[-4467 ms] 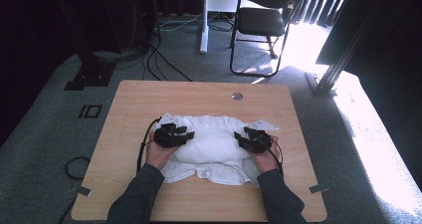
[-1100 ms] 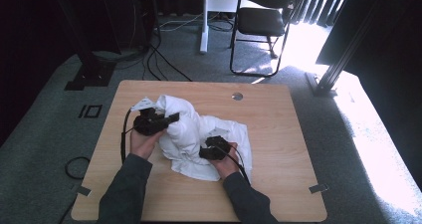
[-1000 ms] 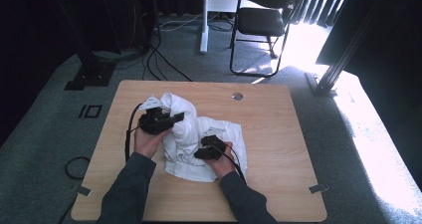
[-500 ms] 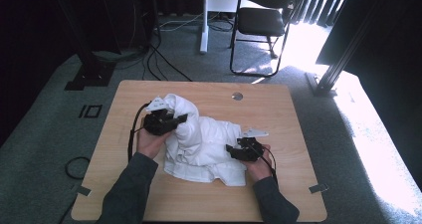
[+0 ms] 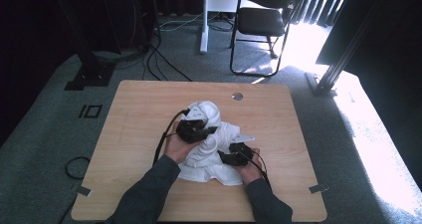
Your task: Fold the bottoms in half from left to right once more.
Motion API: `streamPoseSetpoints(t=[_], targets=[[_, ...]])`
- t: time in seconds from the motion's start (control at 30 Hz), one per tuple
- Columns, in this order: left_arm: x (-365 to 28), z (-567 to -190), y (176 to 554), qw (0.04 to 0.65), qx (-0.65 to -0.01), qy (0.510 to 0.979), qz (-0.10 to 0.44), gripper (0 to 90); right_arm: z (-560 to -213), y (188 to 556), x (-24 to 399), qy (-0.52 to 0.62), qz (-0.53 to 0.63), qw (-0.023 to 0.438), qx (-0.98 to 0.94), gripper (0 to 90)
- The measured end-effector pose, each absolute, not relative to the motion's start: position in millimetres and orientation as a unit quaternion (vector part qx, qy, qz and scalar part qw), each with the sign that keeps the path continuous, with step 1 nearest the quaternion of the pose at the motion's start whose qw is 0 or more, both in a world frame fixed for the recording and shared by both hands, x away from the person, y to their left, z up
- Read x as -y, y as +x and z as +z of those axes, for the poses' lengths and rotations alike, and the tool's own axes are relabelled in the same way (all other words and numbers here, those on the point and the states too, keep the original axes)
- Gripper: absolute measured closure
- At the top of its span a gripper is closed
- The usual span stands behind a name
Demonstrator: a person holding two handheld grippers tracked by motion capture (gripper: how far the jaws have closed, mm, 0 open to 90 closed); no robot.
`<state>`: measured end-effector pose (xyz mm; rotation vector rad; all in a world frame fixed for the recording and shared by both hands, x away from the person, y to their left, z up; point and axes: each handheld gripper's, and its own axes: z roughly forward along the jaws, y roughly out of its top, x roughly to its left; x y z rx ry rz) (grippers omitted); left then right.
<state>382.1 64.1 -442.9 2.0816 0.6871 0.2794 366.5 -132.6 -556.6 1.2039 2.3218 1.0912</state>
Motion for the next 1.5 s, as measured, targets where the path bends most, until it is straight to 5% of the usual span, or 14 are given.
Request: streamPoseSetpoints(t=[0.47,0.83,1.13,1.27,1.5], targets=[[-34.9,-521.2,384.3,0.426,-0.283,0.856,0.077,82.8,-511.9,360.5,225.4,0.487,0.445,0.183,-0.729,32.0],[-35.3,-521.9,383.7,0.426,-0.279,0.857,0.081,82.0,-474.1,373.4,190.7,0.443,0.486,0.199,-0.727,32.3],[-36.5,-520.7,381.8,0.432,-0.277,0.855,0.079,76.8,-473.5,391.0,157.1,0.422,0.474,0.164,-0.755,34.0],[-40.9,-510.4,371.2,0.447,-0.269,0.850,0.074,61.3,-491.7,400.6,150.1,0.425,0.436,0.164,-0.776,40.7],[-68.8,-470.0,344.8,0.515,-0.231,0.820,0.092,53.3,-509.0,410.1,159.2,0.457,0.407,0.166,-0.774,43.6]])
